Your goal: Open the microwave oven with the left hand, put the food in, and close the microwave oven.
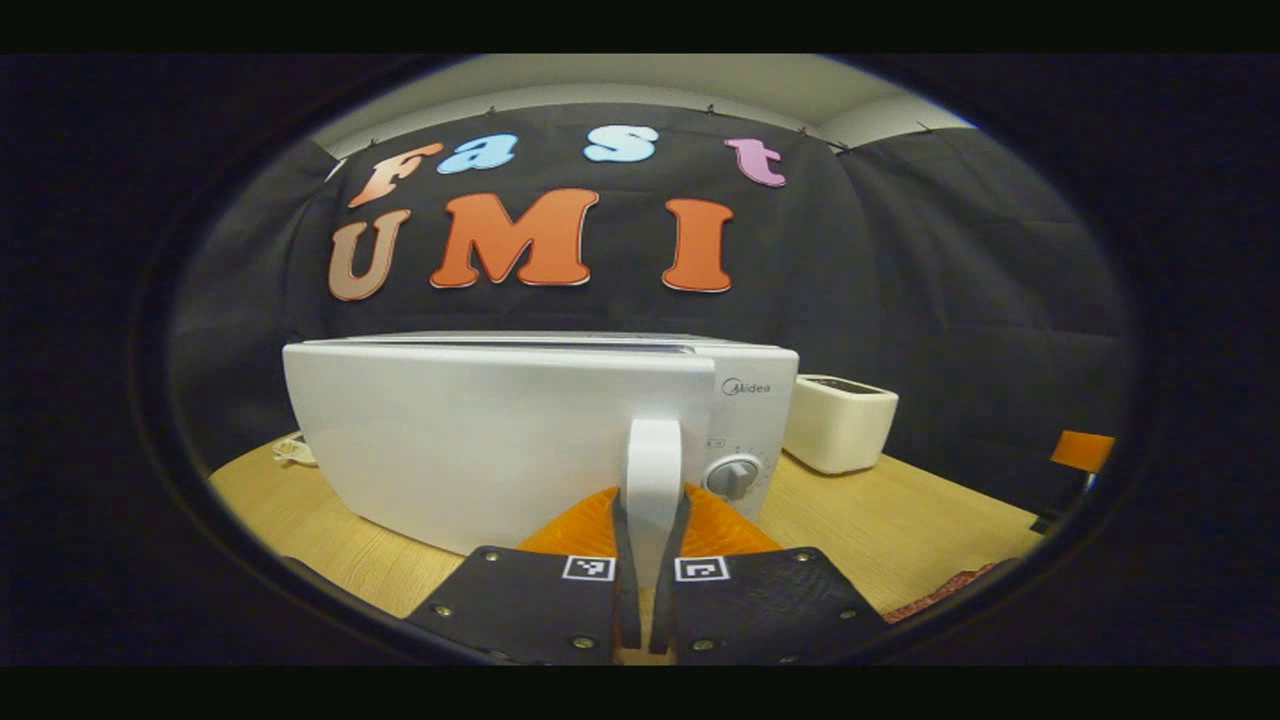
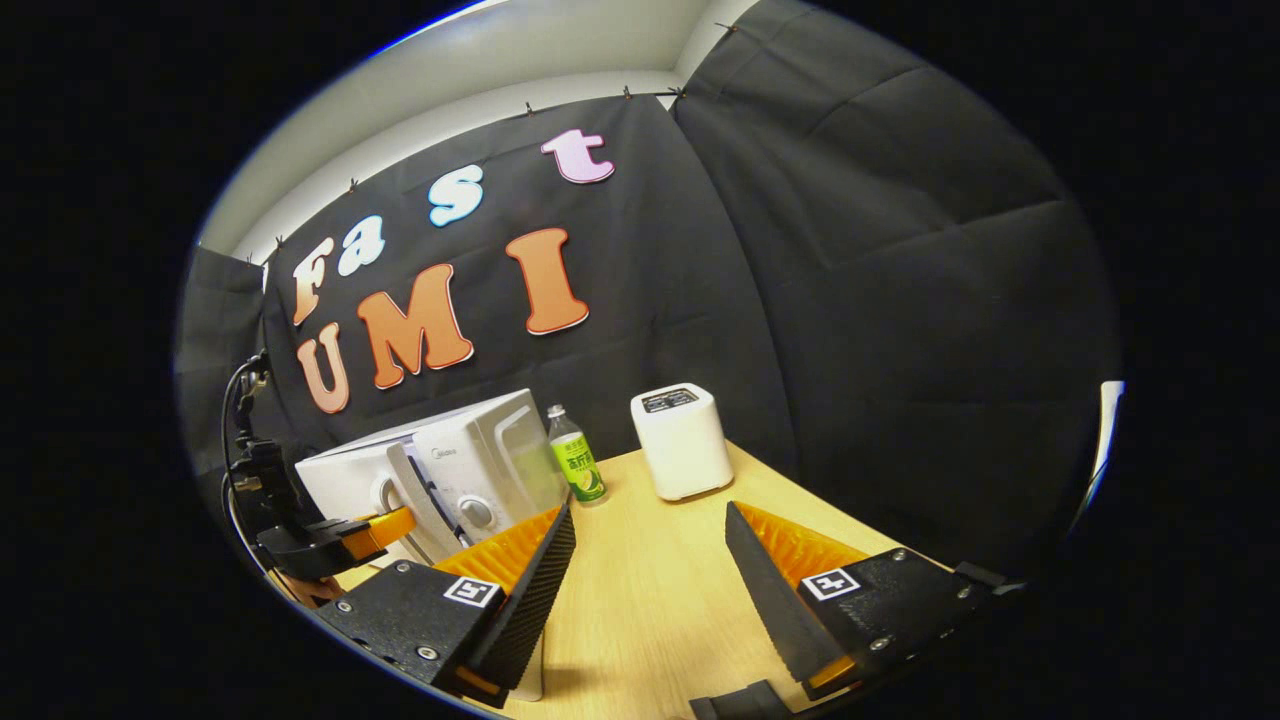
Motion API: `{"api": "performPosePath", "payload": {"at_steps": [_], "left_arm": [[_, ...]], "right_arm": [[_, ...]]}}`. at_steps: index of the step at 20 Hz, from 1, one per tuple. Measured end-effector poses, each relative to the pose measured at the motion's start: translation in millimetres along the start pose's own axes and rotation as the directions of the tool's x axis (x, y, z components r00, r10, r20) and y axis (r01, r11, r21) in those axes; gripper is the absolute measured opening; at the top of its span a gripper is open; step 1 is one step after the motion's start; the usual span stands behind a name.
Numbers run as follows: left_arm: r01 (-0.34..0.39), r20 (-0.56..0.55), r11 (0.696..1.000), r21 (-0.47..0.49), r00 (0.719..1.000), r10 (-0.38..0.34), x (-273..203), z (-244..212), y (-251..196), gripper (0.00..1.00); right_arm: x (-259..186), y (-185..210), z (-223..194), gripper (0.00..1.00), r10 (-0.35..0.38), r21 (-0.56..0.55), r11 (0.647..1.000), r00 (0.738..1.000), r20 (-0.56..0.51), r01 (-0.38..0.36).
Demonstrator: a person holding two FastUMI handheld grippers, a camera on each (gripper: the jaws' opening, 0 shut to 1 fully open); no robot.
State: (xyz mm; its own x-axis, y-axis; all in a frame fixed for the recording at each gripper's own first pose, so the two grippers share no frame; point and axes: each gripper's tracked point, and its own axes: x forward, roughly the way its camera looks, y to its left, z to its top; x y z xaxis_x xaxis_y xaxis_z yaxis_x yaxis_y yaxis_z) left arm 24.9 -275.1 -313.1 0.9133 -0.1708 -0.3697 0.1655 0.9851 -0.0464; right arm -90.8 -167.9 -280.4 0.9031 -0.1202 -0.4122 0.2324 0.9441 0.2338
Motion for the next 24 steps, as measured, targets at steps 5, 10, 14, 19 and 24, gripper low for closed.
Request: {"api": "performPosePath", "payload": {"at_steps": [5, 10, 14, 19, 24], "left_arm": [[0.08, 0.013, 0.997, -0.005, 0.997, -0.08, -50, -5, 12, 0.06], [0.133, 0.041, 0.991, 0.016, 0.99, -0.133, -105, -8, 35, 0.07], [0.154, 0.061, 0.988, 0.028, 0.986, -0.155, -145, -11, 62, 0.08], [0.141, 0.093, 0.989, 0.048, 0.985, -0.145, -190, -13, 105, 0.12], [0.043, 0.117, 0.992, 0.121, 0.991, -0.057, -229, -17, 168, 0.34]], "right_arm": [[-9, 22, -9, 0.94, 0.024, -0.02, 0.999, 0.999, -0.028, -0.025], [-21, 43, -24, 0.94, 0.039, -0.04, 0.998, 0.996, -0.076, -0.042], [-28, 60, -35, 0.94, 0.042, -0.068, 0.996, 0.993, -0.109, -0.05], [-30, 80, -62, 0.94, 0.034, -0.103, 0.993, 0.984, -0.176, -0.053], [-31, 88, -83, 0.94, -0.01, -0.136, 0.991, 0.975, -0.222, -0.021]]}}
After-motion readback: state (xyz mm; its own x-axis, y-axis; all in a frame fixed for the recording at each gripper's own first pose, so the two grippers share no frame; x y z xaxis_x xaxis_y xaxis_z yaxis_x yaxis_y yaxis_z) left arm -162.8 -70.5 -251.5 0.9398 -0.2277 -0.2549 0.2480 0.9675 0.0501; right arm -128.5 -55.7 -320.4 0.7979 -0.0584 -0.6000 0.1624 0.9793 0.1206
